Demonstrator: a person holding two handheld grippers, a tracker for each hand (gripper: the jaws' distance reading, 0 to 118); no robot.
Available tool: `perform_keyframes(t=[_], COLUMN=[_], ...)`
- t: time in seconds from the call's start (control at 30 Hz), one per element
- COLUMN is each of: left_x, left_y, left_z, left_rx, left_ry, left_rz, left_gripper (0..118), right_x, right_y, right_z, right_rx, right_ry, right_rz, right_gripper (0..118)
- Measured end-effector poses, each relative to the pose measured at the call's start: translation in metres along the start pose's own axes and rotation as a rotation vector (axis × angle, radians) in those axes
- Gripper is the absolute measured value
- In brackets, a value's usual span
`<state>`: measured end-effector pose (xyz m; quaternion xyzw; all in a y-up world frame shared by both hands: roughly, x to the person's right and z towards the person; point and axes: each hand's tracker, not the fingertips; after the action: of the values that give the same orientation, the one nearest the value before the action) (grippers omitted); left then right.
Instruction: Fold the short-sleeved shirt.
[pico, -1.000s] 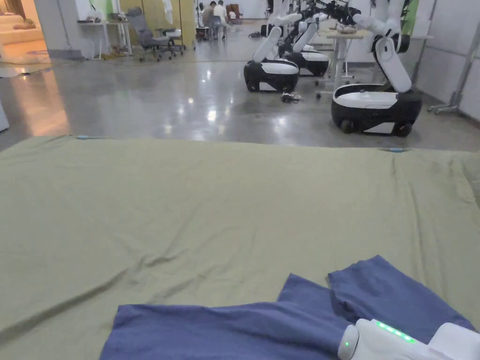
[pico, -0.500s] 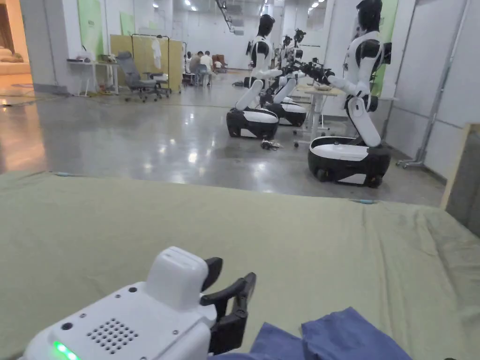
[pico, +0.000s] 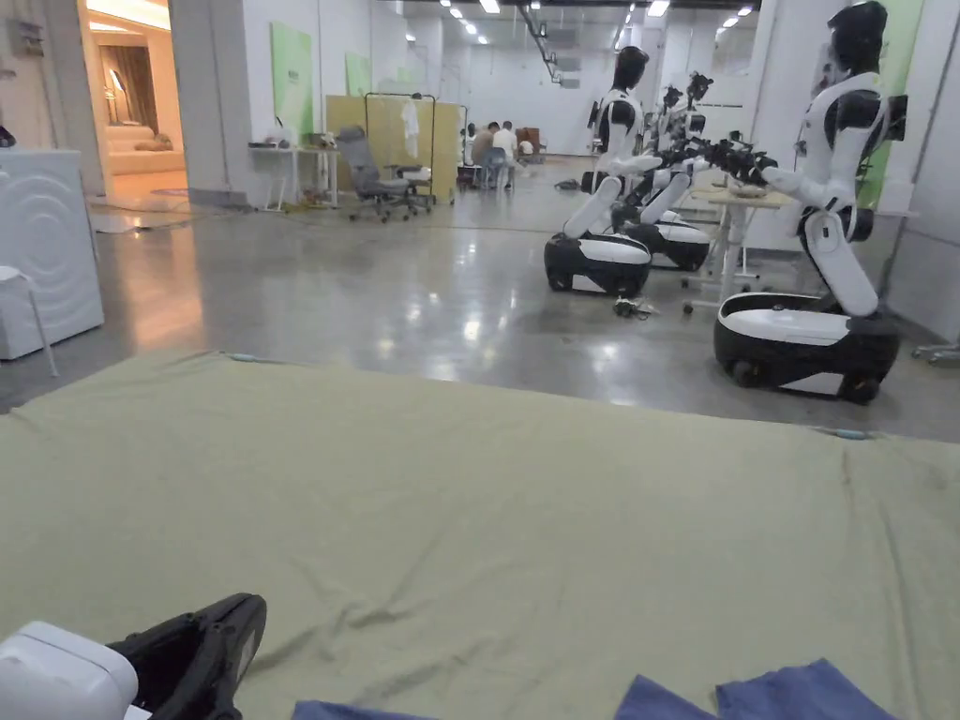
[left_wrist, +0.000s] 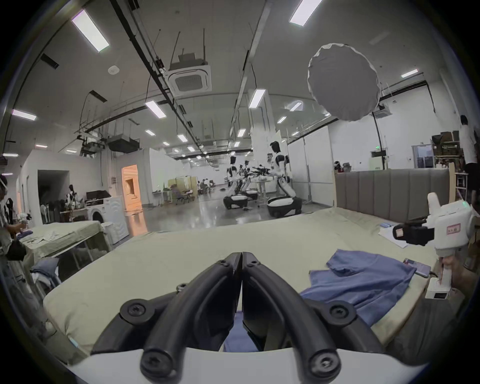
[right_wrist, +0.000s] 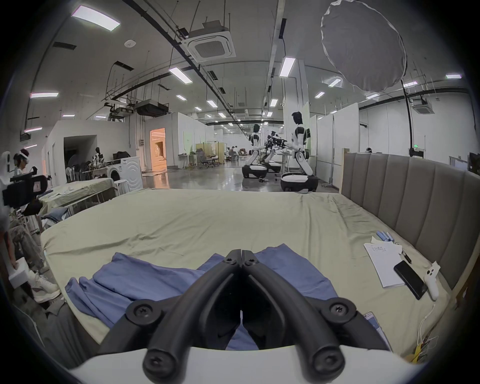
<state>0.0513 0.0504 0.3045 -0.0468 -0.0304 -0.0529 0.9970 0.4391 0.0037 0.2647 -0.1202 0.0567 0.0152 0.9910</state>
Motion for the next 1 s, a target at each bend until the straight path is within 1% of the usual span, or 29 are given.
perform_keyframes(t=[0.1,0.2,0.3,0.43,0.6,0.63,0.67,0.7,0.73,0.8,0.83,0.87,0.93,0.97,1.0], left_x=[-0.004,-0.002,-0.003,-0.006,-0.008,-0.008,-0.009,-0.012,-0.015,-0.020,-0.024,-0.029,-0.035,-0.037,-0.038], left_y=[-0.012,-0.018,-0.018,-0.018,-0.017,-0.017,-0.016,-0.013,-0.013,-0.014,-0.014,-0.014,-0.019,-0.021,-0.022], left_z=[-0.005,-0.007,-0.007,-0.006,-0.006,-0.005,-0.007,-0.010,-0.015,-0.019,-0.023,-0.027,-0.037,-0.041,-0.044], left_rx=[-0.057,-0.057,-0.057,-0.048,-0.020,0.012,0.004,-0.010,-0.026,-0.026,-0.031,-0.034,-0.056,-0.053,-0.050], left_ry=[-0.036,-0.034,-0.035,-0.025,-0.001,0.031,0.046,0.026,0.034,0.024,0.020,0.011,-0.025,-0.026,-0.015], left_rz=[0.081,0.070,0.079,0.096,0.098,0.077,0.061,0.069,0.073,0.114,0.153,0.191,0.252,0.263,0.259], left_gripper=[3,3,3,3,3,8,36,53,54,54,54,54,54,54,54], right_x=[-0.006,-0.010,-0.012,-0.010,-0.010,-0.009,-0.009,-0.011,-0.015,-0.015,-0.014,-0.015,-0.013,-0.011,-0.010], right_y=[-0.004,-0.005,-0.004,-0.002,-0.002,-0.002,-0.003,-0.002,0.001,0.002,0.003,0.004,0.002,0.001,0.003], right_z=[0.001,0.005,0.006,0.004,0.003,0.005,0.007,0.009,0.011,0.011,0.011,0.011,0.010,0.009,0.008], right_rx=[0.001,0.020,0.034,0.040,0.054,0.070,0.089,0.113,0.126,0.129,0.130,0.129,0.130,0.127,0.121], right_ry=[-0.017,-0.025,-0.033,-0.030,-0.046,-0.049,-0.051,-0.070,-0.085,-0.081,-0.077,-0.076,-0.055,-0.044,-0.031], right_rz=[0.064,0.094,0.100,0.083,0.081,0.079,0.079,0.088,0.101,0.113,0.119,0.122,0.112,0.099,0.082], right_gripper=[0,0,0,0,0,0,1,4,8,16,24,42,57,71,74])
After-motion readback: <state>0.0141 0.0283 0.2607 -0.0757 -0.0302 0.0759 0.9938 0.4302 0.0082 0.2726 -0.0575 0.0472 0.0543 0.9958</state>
